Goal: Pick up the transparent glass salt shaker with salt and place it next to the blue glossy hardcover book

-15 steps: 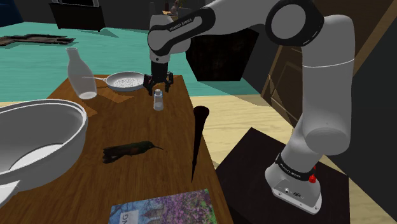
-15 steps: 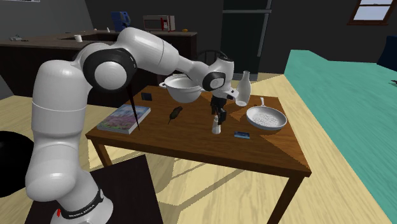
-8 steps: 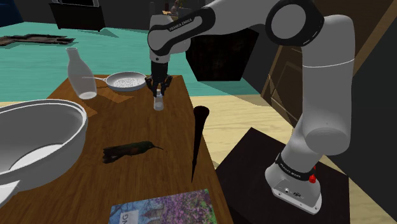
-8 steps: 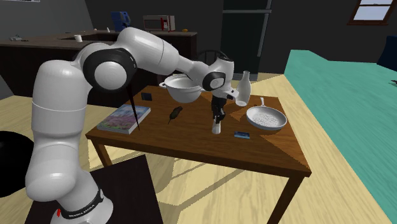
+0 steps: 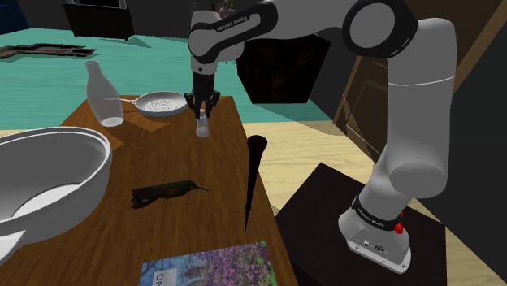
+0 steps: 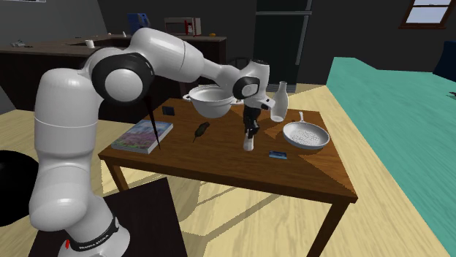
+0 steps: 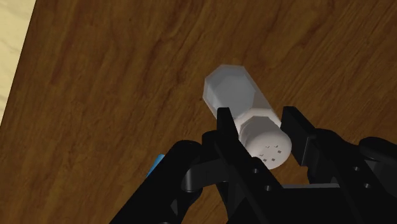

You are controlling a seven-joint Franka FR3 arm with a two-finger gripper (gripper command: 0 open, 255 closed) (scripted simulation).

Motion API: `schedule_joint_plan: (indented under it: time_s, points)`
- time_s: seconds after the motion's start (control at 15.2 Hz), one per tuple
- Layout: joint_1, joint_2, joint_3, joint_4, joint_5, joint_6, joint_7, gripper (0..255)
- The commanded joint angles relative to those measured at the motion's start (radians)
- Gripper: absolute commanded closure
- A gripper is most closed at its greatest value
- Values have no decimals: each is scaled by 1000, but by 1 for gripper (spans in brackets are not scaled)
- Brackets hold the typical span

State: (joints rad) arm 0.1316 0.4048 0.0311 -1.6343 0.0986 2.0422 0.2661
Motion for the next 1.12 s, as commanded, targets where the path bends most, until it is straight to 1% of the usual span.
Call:
schedule_joint_plan:
  time_s: [0.0, 1.06]
  points:
    - [0, -8, 0, 15, -1, -23, 3, 255]
    - [-1, -48, -1, 173, -6, -220, 21, 255]
